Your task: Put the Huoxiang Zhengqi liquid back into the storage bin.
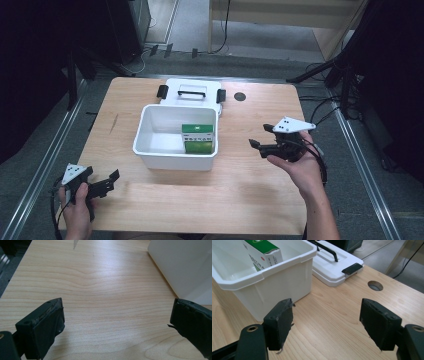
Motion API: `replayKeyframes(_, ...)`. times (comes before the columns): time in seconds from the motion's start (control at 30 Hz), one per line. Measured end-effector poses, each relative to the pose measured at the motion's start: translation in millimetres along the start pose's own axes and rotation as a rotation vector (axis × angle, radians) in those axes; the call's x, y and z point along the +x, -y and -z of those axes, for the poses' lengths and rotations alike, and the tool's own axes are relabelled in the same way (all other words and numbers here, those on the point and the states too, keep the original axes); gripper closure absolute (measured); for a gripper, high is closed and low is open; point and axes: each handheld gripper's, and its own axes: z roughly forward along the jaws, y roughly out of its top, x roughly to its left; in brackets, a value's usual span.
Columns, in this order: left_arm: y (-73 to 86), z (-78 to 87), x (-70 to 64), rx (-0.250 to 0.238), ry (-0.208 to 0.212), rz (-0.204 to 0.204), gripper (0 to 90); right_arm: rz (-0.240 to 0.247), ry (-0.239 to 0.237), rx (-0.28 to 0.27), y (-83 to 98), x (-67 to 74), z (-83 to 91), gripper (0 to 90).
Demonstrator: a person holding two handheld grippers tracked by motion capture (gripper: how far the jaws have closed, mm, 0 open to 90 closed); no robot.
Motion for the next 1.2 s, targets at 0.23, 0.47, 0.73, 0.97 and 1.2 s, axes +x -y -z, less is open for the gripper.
replayKeyframes(0.23,0.0,0.0,0.1,0.000,0.000,0.000,0.3,-0.047,0.052,-0.070,28.4,-3.2,7.1,27.8)
replayKeyframes(0.47,0.0,0.1,0.2,0.001,0.002,0.001,0.3,-0.091,0.104,-0.128,56.1,-8.1,13.6,28.3)
replayKeyframes(0.73,-0.1,0.0,0.1,0.002,0.000,0.001,0.3,-0.137,0.146,-0.168,84.9,-13.6,20.8,28.3)
replayKeyframes(0.97,0.0,0.0,0.1,0.001,0.001,0.002,0.3,-0.181,0.178,-0.190,110.1,-17.8,29.3,28.2)
replayKeyframes(1.2,0.0,0.0,0.0,0.000,-0.001,0.001,0.3,-0.203,0.213,-0.204,133.9,-20.1,42.0,28.2)
